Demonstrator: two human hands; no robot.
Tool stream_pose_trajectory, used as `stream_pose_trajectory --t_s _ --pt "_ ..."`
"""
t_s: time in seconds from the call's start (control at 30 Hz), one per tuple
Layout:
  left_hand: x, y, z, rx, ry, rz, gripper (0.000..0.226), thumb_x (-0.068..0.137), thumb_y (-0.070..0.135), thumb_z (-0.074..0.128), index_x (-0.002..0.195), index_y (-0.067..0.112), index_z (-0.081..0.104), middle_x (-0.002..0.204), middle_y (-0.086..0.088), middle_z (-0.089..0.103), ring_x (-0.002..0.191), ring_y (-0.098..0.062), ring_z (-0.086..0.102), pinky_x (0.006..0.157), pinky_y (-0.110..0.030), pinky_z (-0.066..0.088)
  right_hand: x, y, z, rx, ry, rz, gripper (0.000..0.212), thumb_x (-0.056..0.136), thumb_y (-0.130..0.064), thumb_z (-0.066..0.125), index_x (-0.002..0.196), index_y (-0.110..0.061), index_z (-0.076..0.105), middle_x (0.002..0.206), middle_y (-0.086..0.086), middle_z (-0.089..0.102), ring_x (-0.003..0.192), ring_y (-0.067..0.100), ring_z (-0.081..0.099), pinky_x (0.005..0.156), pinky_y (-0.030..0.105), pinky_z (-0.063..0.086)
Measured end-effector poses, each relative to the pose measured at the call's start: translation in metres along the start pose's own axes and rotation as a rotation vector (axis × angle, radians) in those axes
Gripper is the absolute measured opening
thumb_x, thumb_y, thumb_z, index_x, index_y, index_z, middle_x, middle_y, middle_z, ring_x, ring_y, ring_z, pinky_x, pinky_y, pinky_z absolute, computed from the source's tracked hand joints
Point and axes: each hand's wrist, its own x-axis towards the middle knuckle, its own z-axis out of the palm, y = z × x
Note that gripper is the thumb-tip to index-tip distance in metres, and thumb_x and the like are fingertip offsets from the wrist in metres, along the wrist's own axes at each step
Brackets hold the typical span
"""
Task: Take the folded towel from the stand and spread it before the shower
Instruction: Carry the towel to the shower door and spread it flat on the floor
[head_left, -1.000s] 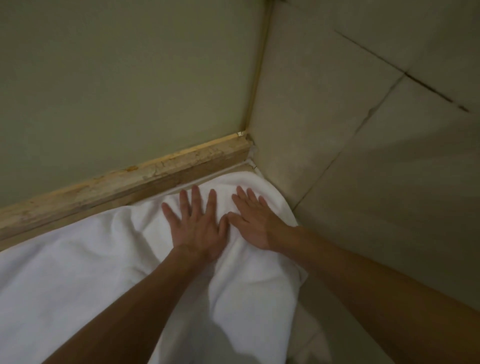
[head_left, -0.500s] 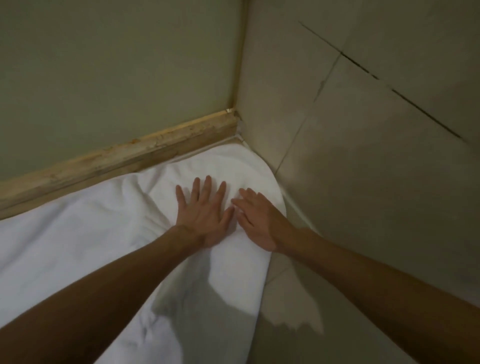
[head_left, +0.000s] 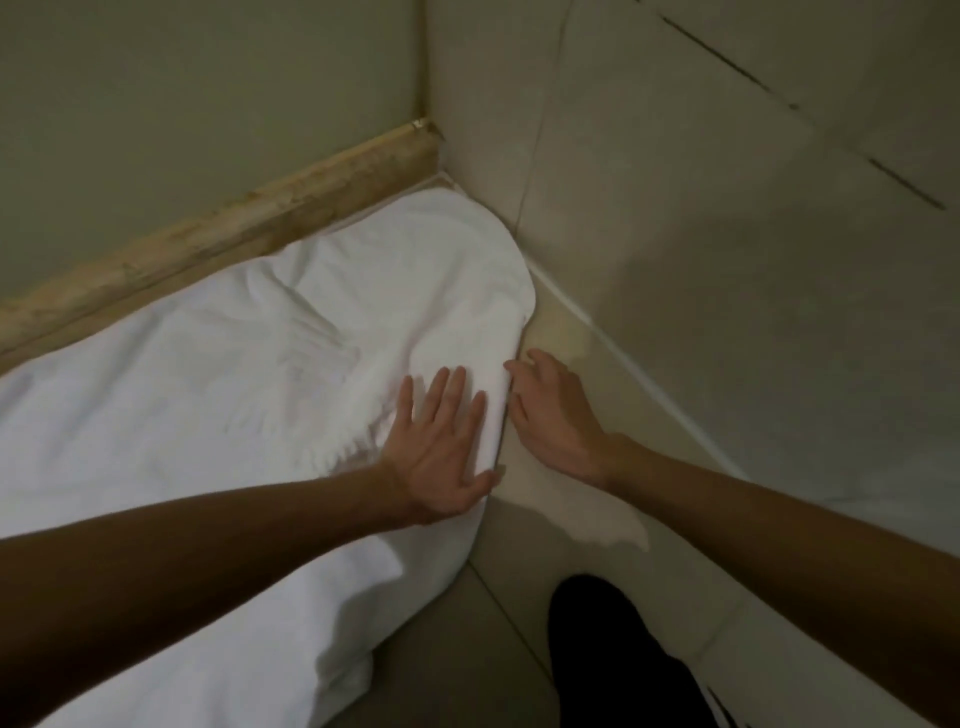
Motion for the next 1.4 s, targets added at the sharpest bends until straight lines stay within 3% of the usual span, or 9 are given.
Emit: stream_pose_trajectory --t_s 0.13,0.2,0.37,0.5,0.73,0.93,1.13,1.3,1.4 --pt "-0.013 0.018 0.006 -0.008 0.028 -0.084 0.097 0.08 0.079 0.018 0.148 0.009 0.021 0.157 -0.019 0.013 0.142 -0.034 0.016 0.112 -0.053 0.012 -0.025 -0.004 0.008 0.006 -0.015 -0.044 0.045 0.09 -0.018 0.045 0.134 -0.009 0.042 0.13 0.013 0.05 0.116 0.031 0.044 0.098 0.039 0.032" --pt "-0.013 0.021 0.003 -0.052 0.091 -0.119 0.087 0.075 0.08 0.026 0.126 0.012 0.044 0.133 -0.018 0.043 0.117 -0.031 0.041 0.093 -0.045 0.031 -0.031 -0.008 0.011 0.063 -0.056 -0.058 0.051 0.09 -0.015 0.044 0.139 -0.008 0.036 0.134 0.012 0.048 0.119 0.03 0.041 0.1 0.039 0.029" --pt "-0.001 0.02 -0.009 -0.388 0.108 -0.348 0.049 0.078 0.067 0.048 0.087 0.02 0.039 0.086 -0.002 0.053 0.075 -0.021 0.044 0.068 -0.034 0.033 -0.032 -0.022 0.004 0.317 -0.077 -0.108 0.064 0.081 -0.001 0.044 0.143 -0.009 0.034 0.142 0.01 0.046 0.129 0.028 0.04 0.106 0.04 0.028" --pt "0.011 0.001 -0.021 -0.634 0.082 -0.539 0.027 0.09 0.037 0.055 0.079 0.014 0.045 0.085 -0.009 0.056 0.085 -0.032 0.057 0.067 -0.031 0.033 -0.032 -0.022 0.003 0.326 -0.072 -0.2 0.069 0.078 0.007 0.043 0.145 -0.008 0.031 0.147 0.013 0.04 0.134 0.027 0.037 0.11 0.038 0.028" --pt "0.004 -0.039 -0.038 -1.165 0.066 -0.607 0.018 0.088 0.007 0.056 0.074 0.011 0.066 0.075 -0.008 0.063 0.065 -0.017 0.056 0.053 -0.022 0.044 -0.032 -0.031 0.023 0.091 -0.141 -0.292 0.074 0.085 -0.034 0.062 0.146 -0.013 0.025 0.151 0.009 0.029 0.137 0.024 0.028 0.108 0.035 0.021" --pt "0.004 -0.056 -0.044 -1.441 0.051 -0.724 0.017 0.091 0.002 0.053 0.09 -0.009 0.066 0.096 -0.024 0.067 0.088 -0.03 0.063 0.088 -0.048 0.051 -0.018 -0.06 0.022 0.144 0.16 -0.261 0.045 0.081 -0.035 0.067 0.114 -0.006 0.055 0.111 0.012 0.059 0.101 0.03 0.054 0.088 0.04 0.039" --pt "0.007 -0.063 -0.054 -1.635 0.026 -0.739 0.019 0.089 -0.006 0.051 0.081 -0.001 0.067 0.085 -0.016 0.068 0.08 -0.027 0.065 0.078 -0.036 0.054 -0.013 -0.071 0.017 0.075 0.312 -0.342 0.018 0.069 -0.012 0.075 0.07 -0.008 0.058 0.063 0.009 0.06 0.057 0.028 0.057 0.057 0.031 0.041" --pt "0.006 -0.066 -0.057 -1.658 -0.008 -0.719 0.015 0.089 -0.003 0.054 0.097 -0.008 0.064 0.097 -0.021 0.066 0.091 -0.031 0.063 0.086 -0.039 0.051 -0.009 -0.069 0.011 0.086 0.302 -0.328 0.022 0.063 -0.009 0.076 0.062 -0.008 0.055 0.056 0.008 0.057 0.049 0.028 0.053 0.053 0.032 0.039" --pt "0.009 -0.063 -0.06 -1.55 0.015 -0.686 0.007 0.085 0.007 0.064 0.089 0.005 0.069 0.088 -0.011 0.068 0.08 -0.023 0.064 0.072 -0.032 0.05 -0.01 -0.06 0.0 0.08 0.348 -0.323 0.02 0.064 -0.013 0.071 0.063 -0.01 0.052 0.056 0.009 0.055 0.05 0.029 0.05 0.053 0.032 0.036"
